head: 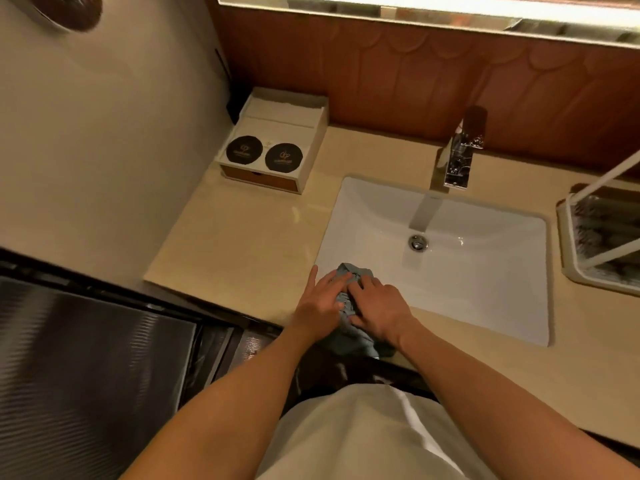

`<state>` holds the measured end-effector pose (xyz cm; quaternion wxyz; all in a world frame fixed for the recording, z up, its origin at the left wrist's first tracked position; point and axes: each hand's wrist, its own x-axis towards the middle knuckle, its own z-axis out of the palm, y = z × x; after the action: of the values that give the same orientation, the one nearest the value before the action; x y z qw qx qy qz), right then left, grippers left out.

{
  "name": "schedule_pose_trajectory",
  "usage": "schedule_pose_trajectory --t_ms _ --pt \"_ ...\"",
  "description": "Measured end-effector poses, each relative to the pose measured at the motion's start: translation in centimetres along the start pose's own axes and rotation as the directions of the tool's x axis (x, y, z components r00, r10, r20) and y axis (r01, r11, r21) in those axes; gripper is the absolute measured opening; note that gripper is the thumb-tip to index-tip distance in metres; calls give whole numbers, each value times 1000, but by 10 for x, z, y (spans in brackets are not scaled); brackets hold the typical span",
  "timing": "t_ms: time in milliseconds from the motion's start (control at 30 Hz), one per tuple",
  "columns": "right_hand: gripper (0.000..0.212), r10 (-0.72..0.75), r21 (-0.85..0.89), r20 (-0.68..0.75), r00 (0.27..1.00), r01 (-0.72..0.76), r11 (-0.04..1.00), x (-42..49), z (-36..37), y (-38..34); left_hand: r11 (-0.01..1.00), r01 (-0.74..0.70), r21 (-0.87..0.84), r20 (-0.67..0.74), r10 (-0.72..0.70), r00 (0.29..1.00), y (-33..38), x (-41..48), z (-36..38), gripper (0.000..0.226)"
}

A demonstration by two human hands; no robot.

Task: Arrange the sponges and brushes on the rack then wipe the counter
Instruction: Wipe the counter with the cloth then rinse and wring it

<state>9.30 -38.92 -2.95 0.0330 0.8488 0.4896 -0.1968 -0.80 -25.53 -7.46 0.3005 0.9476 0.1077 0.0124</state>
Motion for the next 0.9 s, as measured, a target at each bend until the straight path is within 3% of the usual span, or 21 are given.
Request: schedule_pose_trajectory --t_ms 67,267,500,633,733,900 --pt "60 -31 38 -8 999 31 999 8 -2 -1 998 49 -29 -52 -51 997 -2 -2 1 59" --pt "53 -62 88 -26 998 64 994 31 -10 -12 973 222 57 -11 -221 975 -2 10 -20 66" --pt "42 36 97 -115 993 -25 995 64 -9 -38 953 259 -154 52 -254 966 -22 29 -56 42" --pt "24 120 149 -211 970 -90 985 83 -15 -57 947 277 -166 -86 -294 952 -40 34 -68 22" --pt "36 203 81 -143 969 -193 978 101 -17 -66 957 274 -94 -90 -282 955 -63 32 -75 24" --pt "53 218 232 -193 957 -172 957 118 -22 -70 985 170 8 -116 -168 979 -103 40 -82 35"
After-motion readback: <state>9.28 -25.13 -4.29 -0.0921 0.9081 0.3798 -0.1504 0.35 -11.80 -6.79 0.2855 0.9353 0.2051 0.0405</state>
